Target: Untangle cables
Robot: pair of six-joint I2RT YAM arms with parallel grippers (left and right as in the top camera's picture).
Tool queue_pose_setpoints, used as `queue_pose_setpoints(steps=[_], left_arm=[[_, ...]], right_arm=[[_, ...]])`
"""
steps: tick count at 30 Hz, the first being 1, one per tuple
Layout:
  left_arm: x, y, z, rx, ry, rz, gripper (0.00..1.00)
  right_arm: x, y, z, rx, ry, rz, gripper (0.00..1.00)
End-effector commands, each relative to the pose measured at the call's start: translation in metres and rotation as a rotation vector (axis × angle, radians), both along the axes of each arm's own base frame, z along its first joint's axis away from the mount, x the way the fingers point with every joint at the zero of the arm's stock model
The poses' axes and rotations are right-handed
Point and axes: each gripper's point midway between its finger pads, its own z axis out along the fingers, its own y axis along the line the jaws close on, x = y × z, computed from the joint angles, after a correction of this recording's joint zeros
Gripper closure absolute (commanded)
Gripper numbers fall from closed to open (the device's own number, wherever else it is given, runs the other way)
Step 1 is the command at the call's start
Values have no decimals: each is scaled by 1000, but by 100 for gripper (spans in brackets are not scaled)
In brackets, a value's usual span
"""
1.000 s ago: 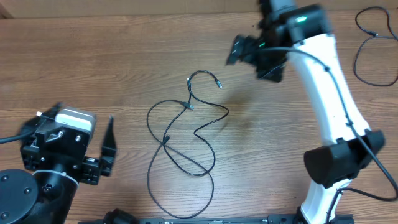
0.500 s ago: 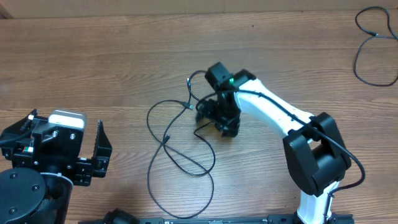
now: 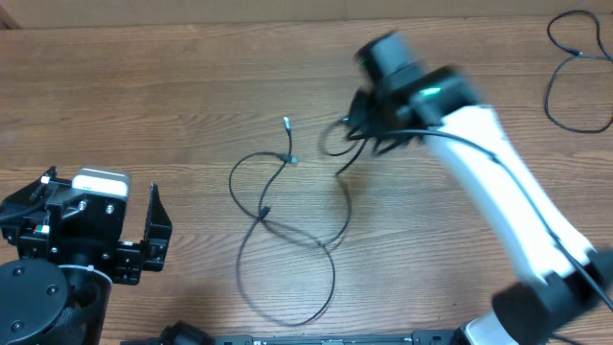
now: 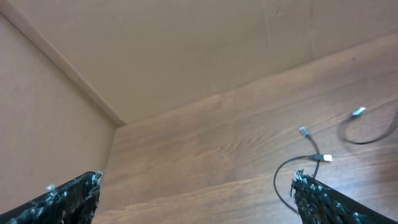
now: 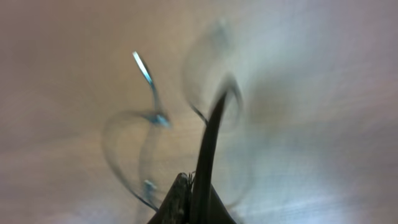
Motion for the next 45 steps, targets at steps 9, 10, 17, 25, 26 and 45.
queue_pose_setpoints(steps=[9,10,17,25,26,45], left_arm=[[13,-31,14,-106,-41,-119,1],[16,-33,13,-105,-37,-122,0],[47,-50,4,-85,13,-123,0],[84,-80,1,-104,27,-177,0],[87,-83,3,-111,20,-186,0],[99,-100,16,-152,-32,-240,0]], right_arm=[[-33,-252,244,-384,-578,-391,96],[-40,-273,246,-404,-573,-456,96],[-90,-415,226,-481,-436,-899,96],[-107,-529,145,-284,-256,-1063,96],[-104,-535,135,-274,-233,-1065,96],[-54,-597,-104,-71,246,-1032,75]])
